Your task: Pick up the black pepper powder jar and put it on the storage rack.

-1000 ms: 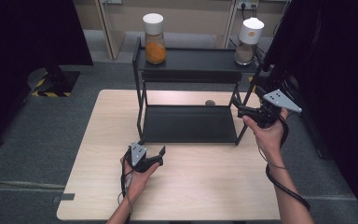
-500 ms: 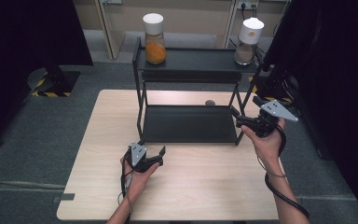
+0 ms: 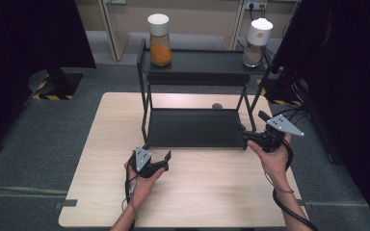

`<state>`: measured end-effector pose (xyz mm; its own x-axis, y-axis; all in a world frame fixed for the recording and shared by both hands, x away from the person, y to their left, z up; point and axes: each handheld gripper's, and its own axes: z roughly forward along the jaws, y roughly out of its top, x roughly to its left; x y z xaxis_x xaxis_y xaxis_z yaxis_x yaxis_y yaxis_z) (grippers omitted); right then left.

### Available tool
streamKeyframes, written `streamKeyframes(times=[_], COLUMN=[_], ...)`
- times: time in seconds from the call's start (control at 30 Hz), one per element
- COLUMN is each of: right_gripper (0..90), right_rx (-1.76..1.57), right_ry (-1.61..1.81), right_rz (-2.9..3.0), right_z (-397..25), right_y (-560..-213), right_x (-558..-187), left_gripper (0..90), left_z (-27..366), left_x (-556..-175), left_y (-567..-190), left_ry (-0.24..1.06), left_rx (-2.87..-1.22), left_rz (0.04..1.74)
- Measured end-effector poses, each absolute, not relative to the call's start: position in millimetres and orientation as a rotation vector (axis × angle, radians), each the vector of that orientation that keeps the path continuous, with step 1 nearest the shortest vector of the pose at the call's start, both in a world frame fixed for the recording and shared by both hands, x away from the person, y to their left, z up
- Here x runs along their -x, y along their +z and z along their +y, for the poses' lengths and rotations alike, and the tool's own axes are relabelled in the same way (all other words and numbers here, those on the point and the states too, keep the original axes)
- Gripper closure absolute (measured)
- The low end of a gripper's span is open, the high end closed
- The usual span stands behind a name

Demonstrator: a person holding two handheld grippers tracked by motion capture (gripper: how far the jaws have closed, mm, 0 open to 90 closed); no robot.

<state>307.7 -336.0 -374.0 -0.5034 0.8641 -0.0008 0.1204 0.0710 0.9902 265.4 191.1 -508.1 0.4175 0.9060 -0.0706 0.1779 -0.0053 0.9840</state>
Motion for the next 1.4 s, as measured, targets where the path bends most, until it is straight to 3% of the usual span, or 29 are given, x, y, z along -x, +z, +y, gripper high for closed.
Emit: streamKeyframes(times=[1.4], right_gripper=[4.1], right_rx=[-1.099], right_ry=[1.426], right_rz=[1.831], right_z=[-327], right_y=[-445], right_x=[-288], left_gripper=[9.4], left_z=[191], left_x=[-265], left_y=[-509], left_ry=[0.77], left_rx=[-1.481], left_rz=[1.014])
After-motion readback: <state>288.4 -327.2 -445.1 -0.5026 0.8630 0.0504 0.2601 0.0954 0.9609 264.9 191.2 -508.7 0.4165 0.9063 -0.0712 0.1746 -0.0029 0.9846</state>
